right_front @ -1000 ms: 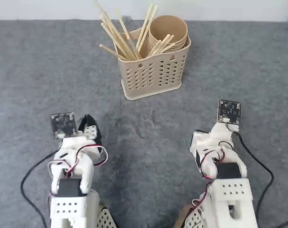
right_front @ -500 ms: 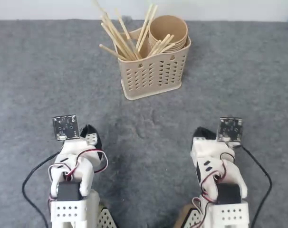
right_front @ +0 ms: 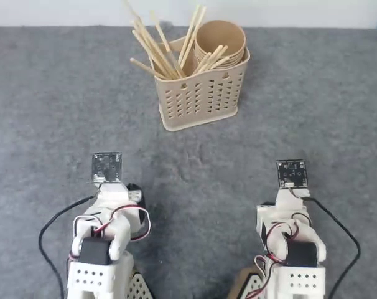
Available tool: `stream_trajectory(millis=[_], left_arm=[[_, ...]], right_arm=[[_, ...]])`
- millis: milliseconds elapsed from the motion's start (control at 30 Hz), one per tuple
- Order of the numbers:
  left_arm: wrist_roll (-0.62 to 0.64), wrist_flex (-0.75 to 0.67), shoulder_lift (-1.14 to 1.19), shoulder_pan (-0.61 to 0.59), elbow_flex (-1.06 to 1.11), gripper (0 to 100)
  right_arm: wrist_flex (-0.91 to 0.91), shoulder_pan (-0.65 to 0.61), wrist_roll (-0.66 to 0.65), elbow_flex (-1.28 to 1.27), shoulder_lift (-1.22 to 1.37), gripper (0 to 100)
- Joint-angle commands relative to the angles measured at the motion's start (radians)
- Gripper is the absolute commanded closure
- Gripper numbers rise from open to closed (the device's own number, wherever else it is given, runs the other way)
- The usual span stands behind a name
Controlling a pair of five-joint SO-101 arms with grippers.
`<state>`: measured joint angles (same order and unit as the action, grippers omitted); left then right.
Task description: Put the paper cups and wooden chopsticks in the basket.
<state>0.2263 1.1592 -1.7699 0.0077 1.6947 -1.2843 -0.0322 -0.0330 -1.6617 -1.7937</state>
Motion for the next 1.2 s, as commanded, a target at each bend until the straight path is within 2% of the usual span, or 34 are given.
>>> stream_trajectory(millis=[0,267,433,1167], left_arm=[[0.005,0.026,-0.017,0.015,-0.005,99],[0.009,0.084,-0.017,0.035,-0.005,99],[0.011,0.084,-0.017,-0.015,-0.005,99],[0.009,0.083,-0.017,-0.026,-0.005,99]], right_arm=[[-0.013,0.004,0.069,-0.021,-0.022,99.1],[-0.024,0.008,0.198,-0.021,-0.019,99.1],[-0.024,0.004,0.193,-0.021,-0.019,99.1],[-0.024,0.004,0.193,-0.021,-0.019,99.1]])
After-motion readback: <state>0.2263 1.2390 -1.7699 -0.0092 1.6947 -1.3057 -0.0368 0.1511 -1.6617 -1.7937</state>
